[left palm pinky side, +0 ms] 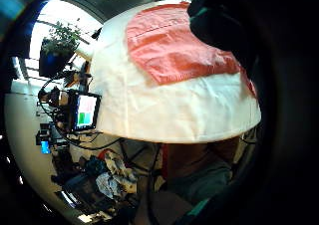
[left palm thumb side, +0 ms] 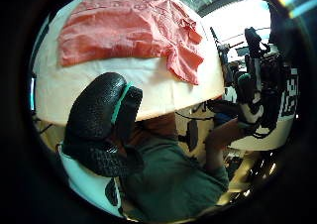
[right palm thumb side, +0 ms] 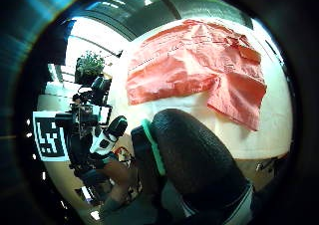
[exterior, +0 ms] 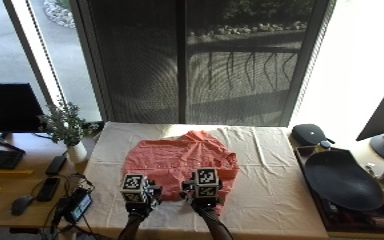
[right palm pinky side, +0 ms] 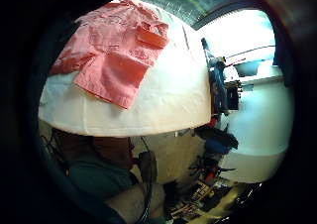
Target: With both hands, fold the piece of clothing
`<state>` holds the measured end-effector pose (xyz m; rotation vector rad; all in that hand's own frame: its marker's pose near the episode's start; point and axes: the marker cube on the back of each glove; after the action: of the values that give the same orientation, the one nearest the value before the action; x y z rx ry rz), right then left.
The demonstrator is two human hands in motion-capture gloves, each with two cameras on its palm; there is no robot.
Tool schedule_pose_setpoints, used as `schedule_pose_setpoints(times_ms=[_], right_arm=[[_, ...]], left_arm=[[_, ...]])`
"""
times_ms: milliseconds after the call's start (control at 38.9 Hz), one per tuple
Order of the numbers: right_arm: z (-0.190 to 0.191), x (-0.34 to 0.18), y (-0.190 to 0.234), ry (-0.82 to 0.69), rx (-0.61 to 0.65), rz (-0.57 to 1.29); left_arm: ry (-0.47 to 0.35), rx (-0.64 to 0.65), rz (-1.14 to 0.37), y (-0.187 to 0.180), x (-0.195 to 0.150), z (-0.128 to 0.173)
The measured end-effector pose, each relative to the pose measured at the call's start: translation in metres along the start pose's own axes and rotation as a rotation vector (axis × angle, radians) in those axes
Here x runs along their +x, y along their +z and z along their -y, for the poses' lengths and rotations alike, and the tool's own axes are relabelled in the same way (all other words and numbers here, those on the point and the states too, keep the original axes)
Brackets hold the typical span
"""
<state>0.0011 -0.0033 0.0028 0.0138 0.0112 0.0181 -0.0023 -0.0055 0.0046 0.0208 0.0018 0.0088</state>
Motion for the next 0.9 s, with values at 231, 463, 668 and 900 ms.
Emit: schedule_pose_setpoints(times_ms=[231,463,668,900], right_arm=[[0.009,-0.002,0.005,-0.009,0.036,-0.016],[0.003,-0.002,0.001,-0.01,0.018,-0.02],[0.006,0.001,0.004,-0.041,-0.012,-0.015],[0.012,0.023,0.025,-0.06,-0.111,-0.032]], left_arm=[[-0.011,0.018,-0.004,0.002,-0.005,-0.001],[-0.023,0.002,-0.005,0.001,-0.007,-0.003],[-0.009,0.031,-0.008,-0.007,-0.005,-0.003],[-0.018,0.064,-0.009,0.021,-0.014,0.018]])
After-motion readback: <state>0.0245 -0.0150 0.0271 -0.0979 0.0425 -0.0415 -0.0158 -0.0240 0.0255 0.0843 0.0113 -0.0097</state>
